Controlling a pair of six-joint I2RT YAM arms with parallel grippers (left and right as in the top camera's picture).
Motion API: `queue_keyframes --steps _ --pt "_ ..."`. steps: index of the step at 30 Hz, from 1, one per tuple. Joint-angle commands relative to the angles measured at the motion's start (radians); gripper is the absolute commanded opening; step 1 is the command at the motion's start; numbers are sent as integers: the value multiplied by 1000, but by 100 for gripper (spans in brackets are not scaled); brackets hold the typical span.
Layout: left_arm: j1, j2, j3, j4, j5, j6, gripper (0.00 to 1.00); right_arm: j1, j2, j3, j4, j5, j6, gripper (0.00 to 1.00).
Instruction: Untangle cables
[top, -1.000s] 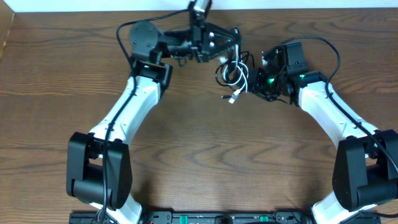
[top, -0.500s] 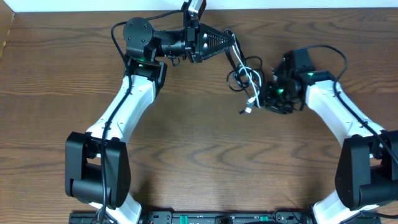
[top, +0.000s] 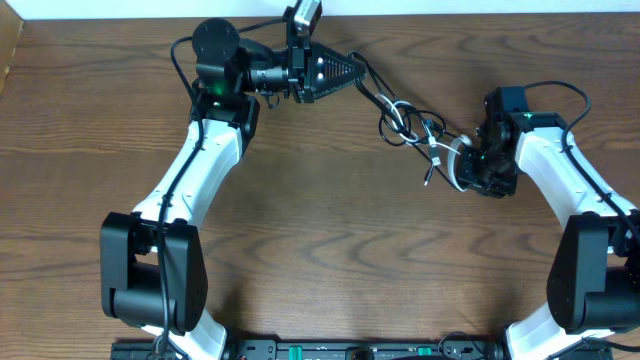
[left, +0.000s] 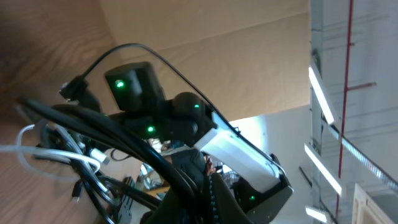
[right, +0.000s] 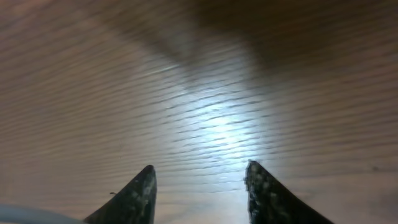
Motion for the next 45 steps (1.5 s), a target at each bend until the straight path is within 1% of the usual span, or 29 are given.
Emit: queue_keyframes --steps 1,3,4,6,8,9,10,14,16,17,20,23,25,28,30,34,36,39,41,45 --pt "22 -21 27 -55 -10 154 8 -20 11 -9 -11 156 -19 37" --pt "21 -21 27 -134 -10 239 7 -20 11 -9 -10 138 -24 37" --pt "19 -21 27 -187 -10 287 7 -20 11 -9 -9 119 -37 38" --pt "13 -20 27 -325 -14 410 7 -20 11 -9 3 45 -100 44" --pt "3 -17 27 -507 -35 559 8 -20 11 -9 18 -29 -139 48" --pt "-2 -15 27 -583 -55 616 7 -20 10 -9 25 -62 -150 50" --pt "-11 -11 27 -710 -96 708 7 -20 10 -9 37 -111 -161 52" --pt "-51 3 27 -1022 -249 947 8 -20 9 -9 90 -283 -200 53" --pt "-78 14 27 -1131 -307 1029 7 -20 9 -9 129 -360 -199 53" --pt "-88 18 27 -1157 -322 1050 7 -22 9 -9 141 -389 -199 54" --pt "-110 21 27 -1190 -350 1079 7 -35 8 -9 170 -510 -205 61" --pt "-115 21 27 -1180 -347 1078 8 -37 8 -9 225 -656 -257 71" --pt "-112 21 27 -1172 -328 1063 7 -37 8 -9 272 -748 -267 73" --pt "-98 21 27 -1056 -181 980 7 -21 9 -9 341 -815 -267 73" --pt "-89 21 27 -920 -82 863 7 -1 9 -9 369 -811 -267 74" --pt "-88 21 27 -665 19 627 8 47 9 -9 425 -811 -267 73" --pt "-90 21 27 -567 45 520 7 71 9 -9 456 -811 -267 73" --pt "-90 21 27 -498 60 428 7 84 9 -9 494 -812 -266 72" --pt "-90 21 27 -488 64 404 8 84 9 -9 531 -813 -266 70" --pt "-90 21 27 -488 64 404 8 82 9 -9 566 -813 -265 68"
